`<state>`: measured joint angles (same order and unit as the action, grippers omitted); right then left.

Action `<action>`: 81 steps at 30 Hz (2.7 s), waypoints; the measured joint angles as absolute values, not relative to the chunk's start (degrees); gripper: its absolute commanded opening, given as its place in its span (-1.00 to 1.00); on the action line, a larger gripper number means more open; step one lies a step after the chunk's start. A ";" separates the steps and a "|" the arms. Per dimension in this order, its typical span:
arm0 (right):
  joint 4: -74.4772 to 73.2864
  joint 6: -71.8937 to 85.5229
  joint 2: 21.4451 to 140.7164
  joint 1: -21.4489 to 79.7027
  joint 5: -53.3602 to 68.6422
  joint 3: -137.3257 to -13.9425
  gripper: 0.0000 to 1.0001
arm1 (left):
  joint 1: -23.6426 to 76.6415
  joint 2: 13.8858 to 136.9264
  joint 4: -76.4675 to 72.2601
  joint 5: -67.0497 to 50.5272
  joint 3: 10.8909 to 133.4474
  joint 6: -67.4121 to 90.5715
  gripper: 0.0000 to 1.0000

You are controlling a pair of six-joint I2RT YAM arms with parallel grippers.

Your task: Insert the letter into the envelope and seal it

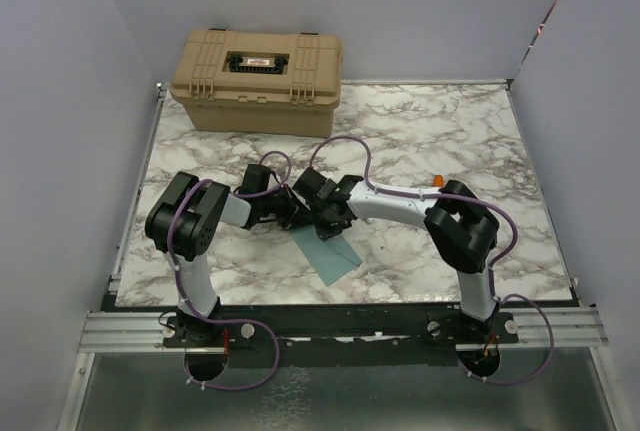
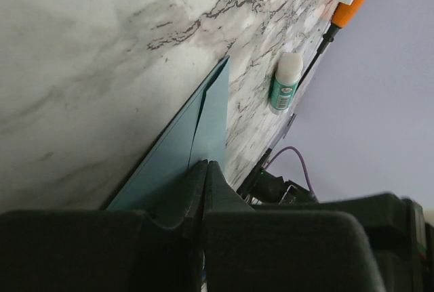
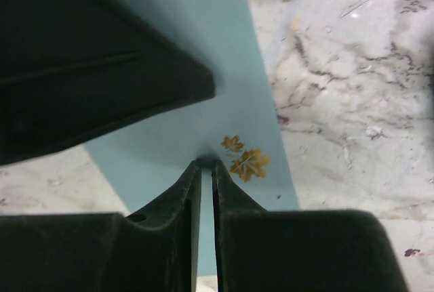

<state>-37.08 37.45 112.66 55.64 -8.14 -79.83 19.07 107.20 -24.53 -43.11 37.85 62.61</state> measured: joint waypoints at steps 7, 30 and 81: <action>-35.83 35.77 113.89 53.15 -7.42 -80.97 -0.73 | 18.96 107.57 -24.95 -43.66 37.82 62.61 -1.00; -29.04 29.02 114.24 52.84 -3.62 -78.56 -0.91 | 18.70 107.90 -25.96 -44.07 37.47 63.20 -1.00; -37.43 34.61 94.41 54.59 -3.66 -56.88 -0.36 | 19.46 106.56 -10.87 -42.59 44.12 53.21 -0.77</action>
<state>-37.43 34.61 94.41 54.59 -3.66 -56.88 19.46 106.56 -10.87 -42.59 44.12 53.21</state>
